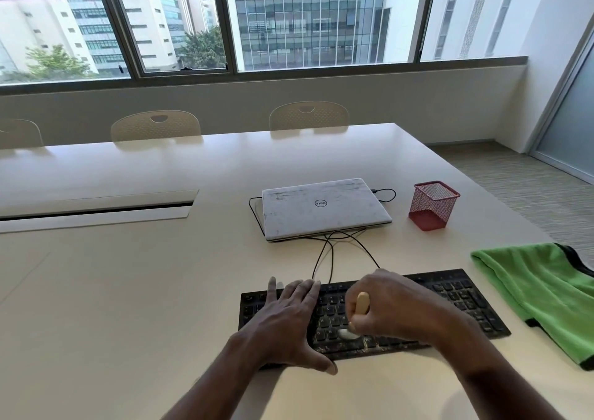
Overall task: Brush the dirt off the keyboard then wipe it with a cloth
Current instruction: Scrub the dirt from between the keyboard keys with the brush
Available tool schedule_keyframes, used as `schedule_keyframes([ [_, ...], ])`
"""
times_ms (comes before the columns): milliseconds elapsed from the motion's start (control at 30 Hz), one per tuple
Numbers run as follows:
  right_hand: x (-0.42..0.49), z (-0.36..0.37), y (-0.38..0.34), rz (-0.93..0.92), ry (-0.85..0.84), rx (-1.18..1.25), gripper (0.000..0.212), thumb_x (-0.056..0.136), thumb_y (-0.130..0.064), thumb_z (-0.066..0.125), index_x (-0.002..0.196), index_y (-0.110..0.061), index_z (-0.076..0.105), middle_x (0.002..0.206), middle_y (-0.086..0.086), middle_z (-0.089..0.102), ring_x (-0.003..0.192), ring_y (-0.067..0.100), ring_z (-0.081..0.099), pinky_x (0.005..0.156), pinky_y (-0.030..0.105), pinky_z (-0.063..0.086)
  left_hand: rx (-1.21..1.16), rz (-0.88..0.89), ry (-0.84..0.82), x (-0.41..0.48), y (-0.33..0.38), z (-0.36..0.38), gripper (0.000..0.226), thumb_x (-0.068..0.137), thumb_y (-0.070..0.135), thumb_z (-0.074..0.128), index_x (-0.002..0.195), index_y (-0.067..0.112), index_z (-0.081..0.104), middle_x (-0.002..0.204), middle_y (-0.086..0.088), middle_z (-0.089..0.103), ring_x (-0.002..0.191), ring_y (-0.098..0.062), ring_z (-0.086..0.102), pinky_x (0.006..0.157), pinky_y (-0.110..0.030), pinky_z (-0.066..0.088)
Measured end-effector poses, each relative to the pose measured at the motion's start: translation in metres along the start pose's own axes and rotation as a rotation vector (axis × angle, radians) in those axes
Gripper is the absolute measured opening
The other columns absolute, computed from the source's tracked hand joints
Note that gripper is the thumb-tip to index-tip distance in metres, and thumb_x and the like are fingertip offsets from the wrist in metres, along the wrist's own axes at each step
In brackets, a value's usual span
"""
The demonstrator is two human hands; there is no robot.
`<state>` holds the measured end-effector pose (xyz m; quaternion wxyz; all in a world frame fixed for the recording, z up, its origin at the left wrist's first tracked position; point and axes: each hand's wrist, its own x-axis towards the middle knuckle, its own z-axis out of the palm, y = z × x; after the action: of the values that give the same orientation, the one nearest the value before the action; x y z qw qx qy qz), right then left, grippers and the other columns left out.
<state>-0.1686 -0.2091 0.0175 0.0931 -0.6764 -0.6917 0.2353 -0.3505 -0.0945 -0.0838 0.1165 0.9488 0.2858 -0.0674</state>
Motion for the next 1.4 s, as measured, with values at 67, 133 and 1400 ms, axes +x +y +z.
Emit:
schedule_keyframes([
  [67,-0.002,-0.005,0.004,0.031,0.008,-0.041,0.023,0.087,-0.021,0.068,0.066,-0.029,0.061,0.068,-0.007,0.064,0.055,0.003,0.053,0.050,0.014,0.042,-0.002,0.004,0.001,0.001,0.000,0.000,0.145,0.064,0.092,0.062,0.161,0.014,-0.012,0.171,-0.002,-0.003,0.156,-0.017,-0.008,0.123,-0.057,-0.015],
  [133,-0.001,-0.008,0.005,0.012,0.040,-0.047,0.020,0.087,-0.023,0.069,0.069,-0.029,0.063,0.066,-0.008,0.065,0.054,0.002,0.054,0.051,0.013,0.042,0.004,0.008,-0.001,0.002,0.000,0.000,0.145,0.064,0.092,0.062,0.161,0.014,-0.012,0.171,-0.002,-0.003,0.156,-0.017,-0.008,0.123,-0.058,-0.014],
  [1400,-0.011,-0.008,0.024,0.071,0.029,-0.025,0.018,0.087,-0.026,0.070,0.070,-0.029,0.064,0.071,-0.007,0.068,0.055,0.001,0.055,0.052,0.014,0.044,0.009,0.070,-0.017,0.020,0.018,-0.002,0.143,0.067,0.091,0.061,0.161,0.013,-0.013,0.171,-0.003,-0.004,0.156,-0.018,-0.008,0.122,-0.059,-0.012],
])
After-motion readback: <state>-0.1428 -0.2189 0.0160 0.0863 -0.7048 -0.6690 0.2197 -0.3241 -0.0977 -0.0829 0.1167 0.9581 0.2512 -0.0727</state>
